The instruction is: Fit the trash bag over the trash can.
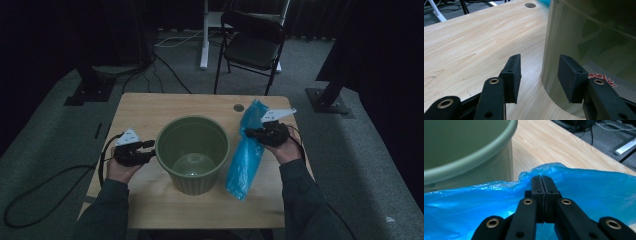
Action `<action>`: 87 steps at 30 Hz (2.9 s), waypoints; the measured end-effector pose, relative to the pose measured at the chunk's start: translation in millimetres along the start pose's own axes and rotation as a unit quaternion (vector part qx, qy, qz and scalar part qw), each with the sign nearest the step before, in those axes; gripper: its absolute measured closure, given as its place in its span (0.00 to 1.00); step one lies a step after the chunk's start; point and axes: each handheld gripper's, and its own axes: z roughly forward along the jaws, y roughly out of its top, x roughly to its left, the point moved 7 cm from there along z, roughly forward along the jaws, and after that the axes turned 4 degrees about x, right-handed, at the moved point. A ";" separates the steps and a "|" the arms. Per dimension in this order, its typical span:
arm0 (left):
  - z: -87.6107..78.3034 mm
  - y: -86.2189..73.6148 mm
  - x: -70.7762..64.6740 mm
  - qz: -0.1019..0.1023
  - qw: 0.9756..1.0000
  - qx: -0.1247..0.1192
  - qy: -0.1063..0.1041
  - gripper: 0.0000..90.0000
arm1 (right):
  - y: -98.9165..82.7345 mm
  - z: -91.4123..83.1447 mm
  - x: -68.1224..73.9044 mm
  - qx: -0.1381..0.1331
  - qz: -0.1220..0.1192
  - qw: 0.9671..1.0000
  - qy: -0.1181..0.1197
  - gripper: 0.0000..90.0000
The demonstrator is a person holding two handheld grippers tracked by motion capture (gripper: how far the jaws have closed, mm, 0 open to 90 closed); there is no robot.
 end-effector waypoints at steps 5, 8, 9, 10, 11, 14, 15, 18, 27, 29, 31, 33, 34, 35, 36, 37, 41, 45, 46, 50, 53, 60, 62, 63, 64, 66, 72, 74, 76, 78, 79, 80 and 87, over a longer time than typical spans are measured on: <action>0.0 1.1 -1.7 0.002 1.000 -0.001 -0.004 0.60 | 10.3 -8.6 0.5 -0.012 0.000 1.000 0.003 0.99; 0.7 1.3 -3.0 0.005 1.000 0.000 -0.005 0.60 | 21.5 -15.8 2.3 -0.022 -0.005 1.000 0.006 0.99; 0.8 1.3 -3.3 0.005 1.000 0.000 -0.004 0.60 | 24.6 -17.5 2.8 -0.025 -0.006 1.000 0.006 1.00; 0.9 1.5 -3.5 0.005 1.000 0.000 -0.005 0.60 | 27.0 -18.8 3.2 -0.026 -0.006 1.000 0.007 1.00; 1.0 1.7 -3.7 0.004 1.000 -0.001 -0.005 0.60 | 31.4 -20.5 3.7 -0.032 -0.007 0.999 0.009 1.00; 1.2 1.7 -3.4 0.003 1.000 -0.001 -0.007 0.60 | 41.8 -22.4 5.1 -0.041 -0.006 0.999 0.014 1.00; 1.2 1.6 -3.4 0.003 1.000 -0.001 -0.007 0.60 | 45.5 -22.4 6.1 -0.045 -0.005 0.999 0.016 1.00; 1.3 1.4 -3.2 0.004 1.000 0.001 -0.007 0.60 | 57.2 -20.5 8.4 -0.052 -0.006 0.998 0.021 1.00; 1.3 1.6 -2.6 0.004 1.000 -0.002 -0.008 0.60 | 92.5 -5.7 10.1 -0.060 0.003 0.998 0.014 1.00; 1.1 1.5 -2.3 0.003 1.000 -0.002 -0.008 0.60 | 99.3 -1.5 10.7 -0.060 0.005 0.998 0.008 1.00; 0.9 1.4 -2.0 0.003 1.000 -0.002 -0.008 0.60 | 105.3 2.5 10.6 -0.060 0.009 0.998 -0.001 1.00; 0.8 1.2 -1.5 0.004 1.000 -0.001 -0.008 0.60 | 110.3 6.1 9.4 -0.059 0.010 0.998 -0.016 1.00; 0.8 1.2 -1.5 0.004 1.000 -0.001 -0.008 0.60 | 110.3 6.1 9.4 -0.059 0.010 0.998 -0.016 1.00; 0.9 1.0 -1.2 0.003 1.000 -0.001 -0.007 0.60 | 112.4 7.6 9.0 -0.059 0.013 0.998 -0.021 1.00; 1.0 1.0 -1.1 0.003 1.000 -0.001 -0.007 0.60 | 117.1 9.9 7.3 -0.061 0.020 0.997 -0.030 1.00; 1.1 1.0 -1.2 0.002 1.000 -0.002 -0.007 0.60 | 119.2 10.7 6.3 -0.061 0.024 0.997 -0.034 1.00; 1.3 0.8 -0.7 0.001 1.000 -0.002 -0.008 0.60 | 127.1 11.8 2.7 -0.069 0.033 0.996 -0.051 1.00; 1.4 0.8 -0.8 0.001 1.000 -0.002 -0.008 0.60 | 133.2 12.9 0.9 -0.077 0.046 0.994 -0.058 1.00; 1.4 0.9 -0.6 0.001 1.000 -0.003 -0.009 0.60 | 133.6 13.8 2.4 -0.078 0.048 0.994 -0.059 1.00; 1.2 0.5 -0.2 0.000 1.000 -0.002 -0.008 0.60 | 128.2 24.2 14.0 -0.066 0.038 0.995 -0.065 1.00; 1.5 0.7 -0.6 0.001 1.000 -0.003 -0.009 0.60 | 120.9 37.5 24.1 -0.044 0.025 0.997 -0.064 1.00; 1.6 0.5 -0.4 0.001 1.000 -0.002 -0.008 0.59 | 110.5 60.1 48.2 -0.015 0.007 0.999 -0.038 0.99; 1.5 0.5 -0.2 0.000 1.000 -0.002 -0.009 0.59 | 106.9 65.0 56.7 -0.002 -0.001 1.000 -0.023 0.99; 1.7 0.5 -0.3 0.000 1.000 -0.003 -0.008 0.59 | 105.1 66.6 60.5 0.004 -0.005 1.000 -0.019 0.99; 1.7 0.5 -0.5 0.000 1.000 -0.002 -0.008 0.59 | 103.6 67.7 63.4 0.009 -0.009 1.000 -0.019 0.99; 1.9 0.7 -0.9 0.000 1.000 -0.003 -0.008 0.59 | 100.8 69.4 69.4 0.015 -0.012 1.000 -0.008 0.99; 3.0 0.2 -1.0 0.001 1.000 -0.001 -0.008 0.59 | 94.6 70.4 82.5 0.032 -0.022 0.999 0.014 0.96; 3.5 0.1 -1.5 0.001 1.000 0.000 -0.009 0.59 | 92.3 71.7 87.1 0.040 -0.026 0.998 0.027 0.95; 3.6 0.1 -1.7 0.002 1.000 0.001 -0.009 0.59 | 90.1 73.5 91.1 0.049 -0.033 0.997 0.041 0.92; 3.3 0.1 -1.4 0.001 1.000 0.000 -0.008 0.59 | 88.5 73.4 94.4 0.053 -0.040 0.996 0.054 0.83; 3.1 0.0 -1.0 0.000 1.000 -0.001 -0.008 0.59 | 88.8 72.4 95.2 0.050 -0.045 0.996 0.060 0.78; 2.8 -0.1 -0.5 0.000 1.000 -0.001 -0.008 0.59 | 89.7 70.2 95.7 0.045 -0.049 0.996 0.064 0.74; 2.1 0.0 0.3 -0.001 1.000 -0.003 -0.007 0.59 | 101.0 47.5 78.3 0.001 -0.038 0.999 0.037 0.63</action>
